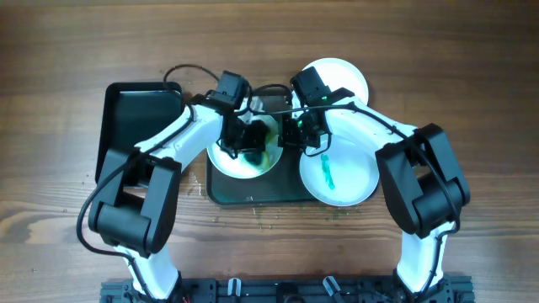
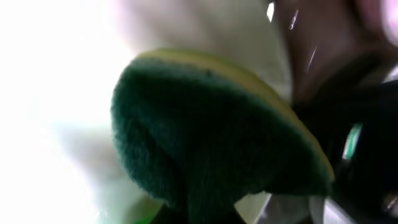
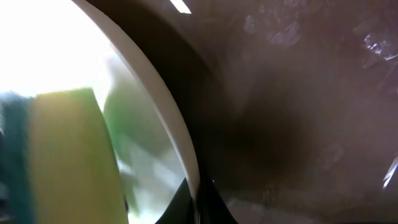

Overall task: Clean dirty plates on tray and stack at the side
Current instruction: 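Scrub the left white plate with the sponge while the right gripper holds it, then lift the cleaned plate with the right gripper and carry it right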

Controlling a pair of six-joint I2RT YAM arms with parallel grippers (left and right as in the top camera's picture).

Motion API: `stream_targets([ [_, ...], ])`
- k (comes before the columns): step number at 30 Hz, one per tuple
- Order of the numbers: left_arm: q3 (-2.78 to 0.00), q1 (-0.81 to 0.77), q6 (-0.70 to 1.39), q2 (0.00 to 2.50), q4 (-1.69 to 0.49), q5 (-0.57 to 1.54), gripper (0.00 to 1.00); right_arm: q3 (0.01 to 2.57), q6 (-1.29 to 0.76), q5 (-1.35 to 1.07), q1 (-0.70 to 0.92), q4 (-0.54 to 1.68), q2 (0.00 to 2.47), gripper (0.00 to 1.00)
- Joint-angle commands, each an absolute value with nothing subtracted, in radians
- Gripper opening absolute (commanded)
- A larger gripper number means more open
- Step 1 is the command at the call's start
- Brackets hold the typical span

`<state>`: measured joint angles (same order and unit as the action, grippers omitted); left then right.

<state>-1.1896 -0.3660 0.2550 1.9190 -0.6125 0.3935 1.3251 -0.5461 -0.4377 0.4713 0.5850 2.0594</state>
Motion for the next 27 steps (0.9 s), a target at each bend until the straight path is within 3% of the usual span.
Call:
stream_targets([
  [1, -1.188, -0.354, 0.371, 1.93, -0.515, 0.065, 0.04, 1.34, -0.55, -0.465, 0.467, 0.581, 2.071, 0.04],
  [4, -1.188, -0.354, 0.461, 1.93, -0.495, -0.243, 0.04, 1.34, -0.549, -0.465, 0.467, 0.581, 2.071, 0.04],
  [7, -1.19, -0.352, 0.55, 1.93, -0.603, -0.413, 0.04, 1.34, -0.547, -0.464, 0.467, 0.581, 2.071, 0.04],
  [12, -1.322, -0.256, 0.632, 1.855, -0.938, -0.094, 0.04, 1.34, -0.547, -0.456, 0.469, 0.582, 2.071, 0.04],
  [17, -1.434, -0.117, 0.501, 1.729, -1.057, 0.093, 0.04, 1.34, -0.549, -0.335, 0.487, 0.601, 2.007, 0.04],
  [20, -1.434, -0.058, 0.5, 1.678, -1.064, 0.093, 0.04, 1.34, -0.502, -0.126, 0.526, 0.646, 1.881, 0.04],
  [27, -1.434, -0.042, 0.501, 1.676, -1.047, 0.093, 0.04, 1.34, -0.447, 0.85, 0.817, 0.753, 1.695, 0.04],
])
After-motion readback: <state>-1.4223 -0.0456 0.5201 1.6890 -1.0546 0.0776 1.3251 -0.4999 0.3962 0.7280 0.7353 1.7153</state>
